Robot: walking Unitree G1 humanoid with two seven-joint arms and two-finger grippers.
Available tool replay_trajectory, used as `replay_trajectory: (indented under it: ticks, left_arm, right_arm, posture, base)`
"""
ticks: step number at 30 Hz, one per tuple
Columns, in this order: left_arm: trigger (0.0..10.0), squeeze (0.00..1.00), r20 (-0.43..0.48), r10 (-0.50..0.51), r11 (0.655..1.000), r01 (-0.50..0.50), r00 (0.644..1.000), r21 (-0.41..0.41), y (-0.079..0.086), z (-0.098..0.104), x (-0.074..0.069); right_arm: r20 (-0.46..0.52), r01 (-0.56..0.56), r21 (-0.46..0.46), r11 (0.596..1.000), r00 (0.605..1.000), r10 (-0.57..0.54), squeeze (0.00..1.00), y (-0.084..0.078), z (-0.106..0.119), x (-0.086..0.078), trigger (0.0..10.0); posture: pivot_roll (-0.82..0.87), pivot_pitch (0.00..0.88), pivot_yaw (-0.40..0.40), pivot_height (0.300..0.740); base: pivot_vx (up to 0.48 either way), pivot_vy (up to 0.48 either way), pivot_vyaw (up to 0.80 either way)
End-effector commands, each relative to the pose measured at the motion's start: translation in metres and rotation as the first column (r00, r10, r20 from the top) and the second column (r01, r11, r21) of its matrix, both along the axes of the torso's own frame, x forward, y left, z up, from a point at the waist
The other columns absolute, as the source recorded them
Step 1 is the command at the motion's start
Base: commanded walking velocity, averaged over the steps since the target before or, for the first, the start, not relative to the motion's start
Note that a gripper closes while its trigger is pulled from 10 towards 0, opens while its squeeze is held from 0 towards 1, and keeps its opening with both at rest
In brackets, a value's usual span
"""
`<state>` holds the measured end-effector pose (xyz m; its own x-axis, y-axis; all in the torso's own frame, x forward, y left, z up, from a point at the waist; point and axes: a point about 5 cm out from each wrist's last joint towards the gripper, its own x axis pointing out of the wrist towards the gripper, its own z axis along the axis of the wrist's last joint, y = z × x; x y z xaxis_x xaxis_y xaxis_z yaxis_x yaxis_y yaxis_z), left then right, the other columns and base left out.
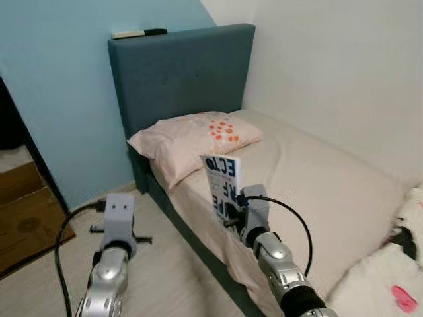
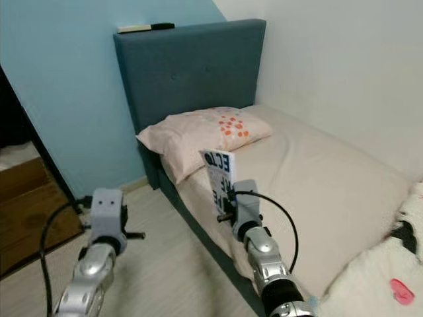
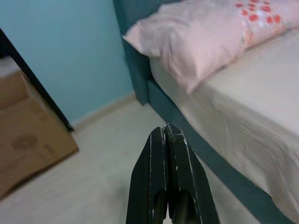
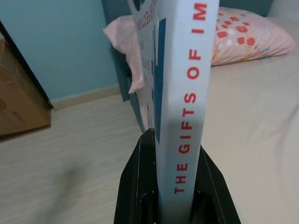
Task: Clean up the room
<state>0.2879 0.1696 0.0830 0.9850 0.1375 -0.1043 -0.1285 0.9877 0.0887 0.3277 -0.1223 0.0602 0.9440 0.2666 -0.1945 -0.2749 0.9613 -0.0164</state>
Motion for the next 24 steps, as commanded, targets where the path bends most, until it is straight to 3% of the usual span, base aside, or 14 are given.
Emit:
replay_trajectory:
  ticks: [1,24]
  left_arm:
    - [10.0,0.00,-0.021,0.000,1.000,0.000,1.000,-0.009,-0.002,-0.006,-0.001]
    - [10.0,0.00,0.013,-0.028,1.000,0.028,1.000,0.004,0.003,0.000,0.008]
  right_arm:
    - [0.027,0.022,-0.011,1.000,0.999,-0.021,0.00,-0.005,0.002,0.001,10.0]
    - [0.087,0.028,-0.055,0.998,0.996,-0.024,0.00,-0.020,0.024,0.009,10.0]
  posture:
    - [0.04,0.041,-0.046,0.740]
    - [0.00,0.060,-0.075,0.740]
  base:
    - [0.285,0.000,0.00]
    - [0.282,0.000,0.00]
